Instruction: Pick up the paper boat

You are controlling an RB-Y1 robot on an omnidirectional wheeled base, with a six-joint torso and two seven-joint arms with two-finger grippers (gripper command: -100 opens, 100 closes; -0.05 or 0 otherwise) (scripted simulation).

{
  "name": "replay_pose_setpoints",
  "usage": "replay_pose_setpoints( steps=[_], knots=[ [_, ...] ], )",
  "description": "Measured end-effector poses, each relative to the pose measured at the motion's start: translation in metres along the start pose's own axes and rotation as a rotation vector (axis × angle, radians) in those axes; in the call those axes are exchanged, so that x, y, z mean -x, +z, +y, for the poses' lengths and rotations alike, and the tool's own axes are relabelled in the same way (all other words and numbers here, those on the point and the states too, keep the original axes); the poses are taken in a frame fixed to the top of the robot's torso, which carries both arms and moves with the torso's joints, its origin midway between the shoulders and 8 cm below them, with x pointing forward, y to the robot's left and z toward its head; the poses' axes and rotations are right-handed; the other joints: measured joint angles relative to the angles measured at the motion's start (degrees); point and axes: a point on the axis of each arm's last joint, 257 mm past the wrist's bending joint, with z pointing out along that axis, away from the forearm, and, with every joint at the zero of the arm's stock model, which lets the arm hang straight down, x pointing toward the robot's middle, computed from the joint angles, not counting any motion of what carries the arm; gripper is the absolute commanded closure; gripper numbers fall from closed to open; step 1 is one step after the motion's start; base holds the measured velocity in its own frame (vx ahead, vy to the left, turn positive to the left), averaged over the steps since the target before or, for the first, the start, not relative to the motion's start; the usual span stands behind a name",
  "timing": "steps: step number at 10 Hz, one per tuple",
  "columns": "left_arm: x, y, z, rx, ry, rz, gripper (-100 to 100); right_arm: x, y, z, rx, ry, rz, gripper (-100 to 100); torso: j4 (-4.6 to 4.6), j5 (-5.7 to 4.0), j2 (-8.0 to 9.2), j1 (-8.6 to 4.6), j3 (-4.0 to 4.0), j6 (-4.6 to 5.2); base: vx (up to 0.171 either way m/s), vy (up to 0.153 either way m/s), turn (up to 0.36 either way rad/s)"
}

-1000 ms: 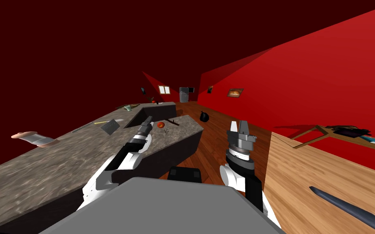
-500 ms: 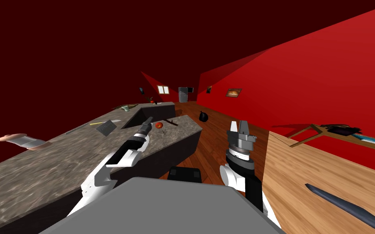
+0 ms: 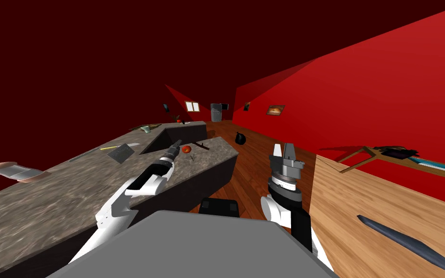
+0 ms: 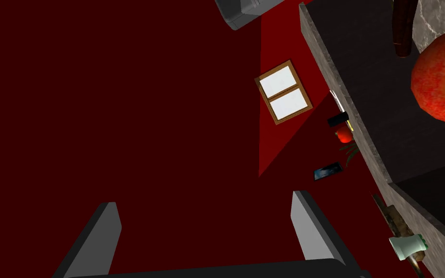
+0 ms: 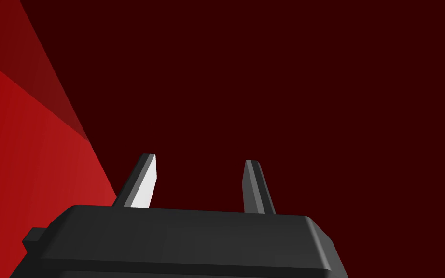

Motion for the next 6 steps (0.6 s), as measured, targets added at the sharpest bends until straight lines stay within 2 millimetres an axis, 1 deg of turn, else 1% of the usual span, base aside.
replay_pose_setpoints(
  steps=[6],
  knots=[
    [0.007, 0.013, 0.033, 0.133, 0.069, 0.031, -100, 0.000, 0.000, 0.000, 0.000, 0.000, 0.000, 0, 0.00, 0.01, 0.02, 0.04, 0.01, 0.00, 0.012, -0.020, -0.024]
  ],
)
